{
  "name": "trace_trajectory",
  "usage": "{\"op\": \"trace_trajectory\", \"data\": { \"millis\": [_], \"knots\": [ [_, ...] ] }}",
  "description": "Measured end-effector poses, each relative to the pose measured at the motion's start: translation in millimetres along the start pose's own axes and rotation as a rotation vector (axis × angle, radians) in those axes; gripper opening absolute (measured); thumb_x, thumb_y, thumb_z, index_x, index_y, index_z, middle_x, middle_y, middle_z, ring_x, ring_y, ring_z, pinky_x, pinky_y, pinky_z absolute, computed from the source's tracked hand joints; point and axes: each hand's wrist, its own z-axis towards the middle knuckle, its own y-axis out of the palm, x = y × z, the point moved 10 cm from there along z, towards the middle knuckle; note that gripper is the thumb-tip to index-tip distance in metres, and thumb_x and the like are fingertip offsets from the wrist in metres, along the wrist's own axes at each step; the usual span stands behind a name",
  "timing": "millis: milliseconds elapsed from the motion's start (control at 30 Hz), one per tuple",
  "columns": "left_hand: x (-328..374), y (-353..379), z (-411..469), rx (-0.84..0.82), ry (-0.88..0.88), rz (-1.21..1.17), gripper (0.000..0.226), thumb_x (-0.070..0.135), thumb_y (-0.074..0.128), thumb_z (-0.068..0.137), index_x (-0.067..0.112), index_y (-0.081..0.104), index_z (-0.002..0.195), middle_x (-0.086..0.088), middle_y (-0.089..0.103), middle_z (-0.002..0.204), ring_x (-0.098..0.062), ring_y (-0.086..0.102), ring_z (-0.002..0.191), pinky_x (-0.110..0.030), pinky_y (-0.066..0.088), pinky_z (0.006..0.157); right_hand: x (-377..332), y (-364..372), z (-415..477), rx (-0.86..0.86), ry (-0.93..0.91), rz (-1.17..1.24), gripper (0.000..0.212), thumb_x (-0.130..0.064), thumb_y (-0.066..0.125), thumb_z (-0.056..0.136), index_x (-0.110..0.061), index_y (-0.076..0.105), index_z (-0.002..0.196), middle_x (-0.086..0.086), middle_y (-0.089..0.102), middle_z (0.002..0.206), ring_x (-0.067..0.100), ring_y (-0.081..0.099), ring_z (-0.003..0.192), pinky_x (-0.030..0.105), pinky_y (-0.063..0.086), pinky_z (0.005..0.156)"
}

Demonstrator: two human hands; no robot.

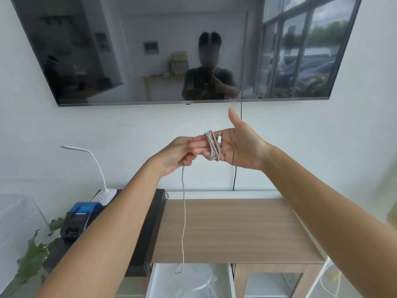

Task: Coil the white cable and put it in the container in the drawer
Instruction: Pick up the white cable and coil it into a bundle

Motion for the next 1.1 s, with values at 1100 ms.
{"op": "trace_trajectory", "data": {
  "millis": [1100],
  "knots": [
    [-47, 56, -17, -0.125, 0.035, -0.178, 0.024, 0.028, 0.056, 0.102, 0.017, 0.061, 0.082, 0.004, 0.044, 0.073, -0.011, 0.048, 0.063, -0.026, 0.046, 0.068, -3, -29, -1, 0.085, -0.131, 0.117, 0.106, -0.077, 0.021, 0.094, 0.016, 0.059, 0.129, 0.033, 0.06, 0.136, 0.04, 0.064, 0.123, 0.04, 0.055, 0.101]
  ]
}}
